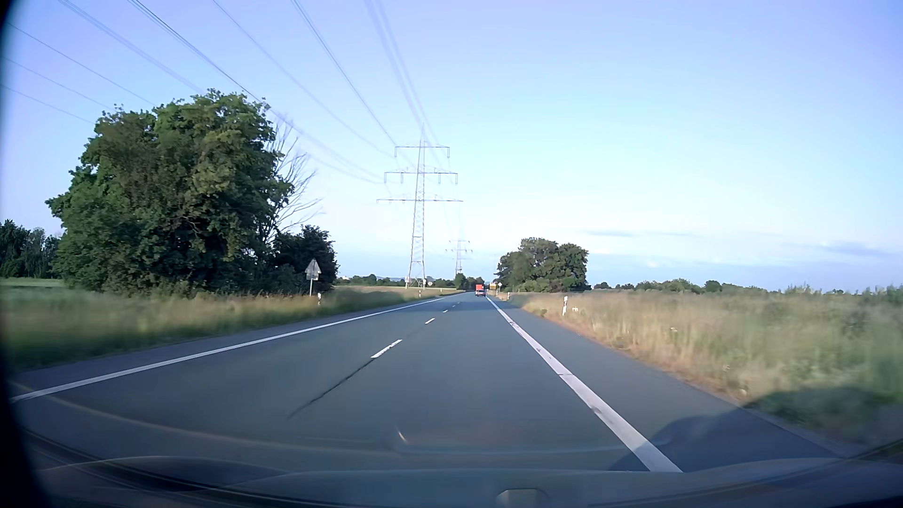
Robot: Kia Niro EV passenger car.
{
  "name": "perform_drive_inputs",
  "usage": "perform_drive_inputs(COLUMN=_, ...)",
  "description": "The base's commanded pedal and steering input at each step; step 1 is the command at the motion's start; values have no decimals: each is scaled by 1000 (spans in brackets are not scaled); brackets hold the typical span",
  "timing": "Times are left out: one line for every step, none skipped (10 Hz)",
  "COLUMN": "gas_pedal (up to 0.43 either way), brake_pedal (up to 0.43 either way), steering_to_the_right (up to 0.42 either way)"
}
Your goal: Follow the waypoints while adhering to traffic rules and regulations
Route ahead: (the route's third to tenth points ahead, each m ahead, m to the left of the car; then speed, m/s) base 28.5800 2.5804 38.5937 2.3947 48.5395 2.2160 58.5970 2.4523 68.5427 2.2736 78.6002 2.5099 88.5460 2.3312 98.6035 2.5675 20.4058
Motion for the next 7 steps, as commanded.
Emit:
perform_drive_inputs(gas_pedal=98, brake_pedal=18, steering_to_the_right=1)
perform_drive_inputs(gas_pedal=98, brake_pedal=18, steering_to_the_right=1)
perform_drive_inputs(gas_pedal=98, brake_pedal=24, steering_to_the_right=1)
perform_drive_inputs(gas_pedal=98, brake_pedal=24, steering_to_the_right=0)
perform_drive_inputs(gas_pedal=98, brake_pedal=24, steering_to_the_right=1)
perform_drive_inputs(gas_pedal=98, brake_pedal=24, steering_to_the_right=1)
perform_drive_inputs(gas_pedal=98, brake_pedal=24, steering_to_the_right=0)
